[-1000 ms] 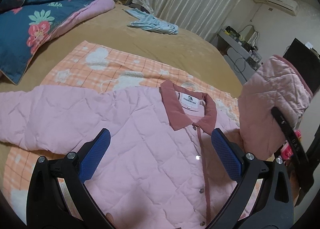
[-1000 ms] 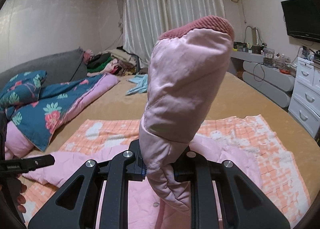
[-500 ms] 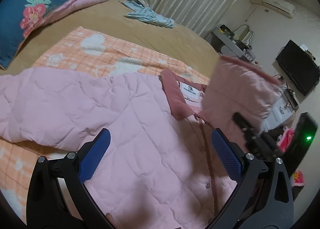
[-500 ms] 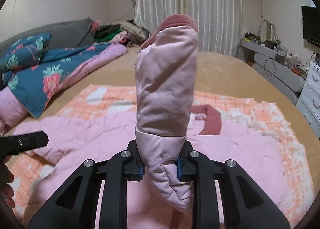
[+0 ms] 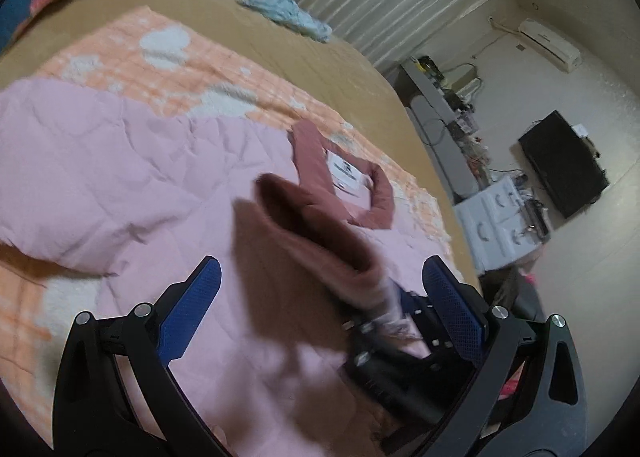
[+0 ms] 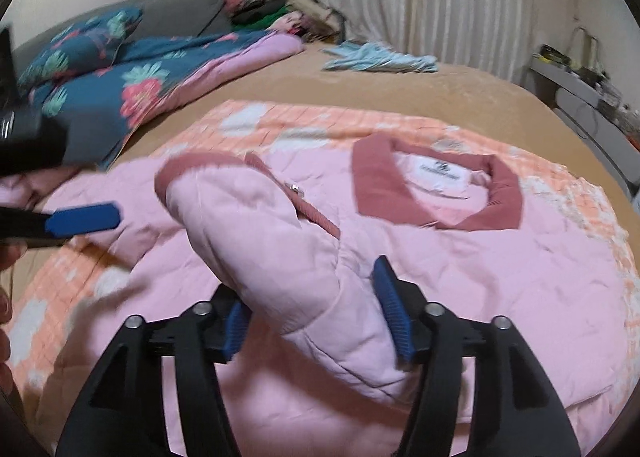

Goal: Fold large clothes
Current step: 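Fold the held sleeve across the jacket front and release it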

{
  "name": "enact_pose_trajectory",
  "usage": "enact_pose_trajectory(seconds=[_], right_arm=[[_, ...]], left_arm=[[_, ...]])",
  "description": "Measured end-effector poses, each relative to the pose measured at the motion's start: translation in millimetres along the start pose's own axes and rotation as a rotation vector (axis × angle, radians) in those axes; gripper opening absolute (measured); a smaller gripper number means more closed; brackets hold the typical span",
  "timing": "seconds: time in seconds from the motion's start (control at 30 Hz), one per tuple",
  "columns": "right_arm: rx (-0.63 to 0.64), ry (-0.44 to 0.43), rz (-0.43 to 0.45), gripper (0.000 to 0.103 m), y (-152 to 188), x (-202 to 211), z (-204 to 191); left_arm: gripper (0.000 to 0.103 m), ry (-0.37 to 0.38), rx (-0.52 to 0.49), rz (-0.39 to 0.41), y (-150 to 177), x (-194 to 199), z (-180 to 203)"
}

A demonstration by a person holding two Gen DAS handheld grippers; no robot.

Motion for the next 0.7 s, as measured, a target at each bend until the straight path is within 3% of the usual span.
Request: enact_pose_trajectory(seconds=[0.17,0.23,0.37,0.57,0.6,0.63,0.7], right_arm=[[-0.022,-0.086,-0.023,0.09,14.8,18.3,-2.9],[-0.034,-0.098,-0.009,0.093,22.8,32.6,4.7],[-0.118,-0.086,-0.011,0.093,39.2,57.5,42.5],[-0.233,0.021,-0.006,0.095,65.1,88.6,106.5],[-0.253,0.04,-0.006,0.095,73.0,95.0,118.9],[-0.259,0.056,-0.007,0.095,77.4,97.8,125.5],[-0.276,0.1,-0.011,0.095,89.3,106.1,142.7]], left_arm=[[0.095,0.009,0.029,-0.058,9.0,-17.2,-8.5],[0.095,0.013,0.051,-0.091,15.6,-27.1,-13.1],[0.094,-0.002,0.062,-0.14,27.3,-45.3,-20.6],[0.093,-0.068,-0.031,-0.176,48.1,-67.3,-18.8],[0.087,-0.097,-0.068,-0.178,52.6,-71.3,-17.1],[0.063,-0.124,-0.097,-0.178,55.0,-73.8,-17.2],[0.037,-0.236,-0.199,-0.153,59.5,-77.3,-14.3]])
Point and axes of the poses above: each gripper's, at about its wrist camera, not at the fingertips, and x roughly against the way its jaws point, z to its right, y to its underside, the point moved 5 cm from there along -x, roughly the way its jaws point, and after that the axes turned 3 degrees about x, right-handed, at the moved point
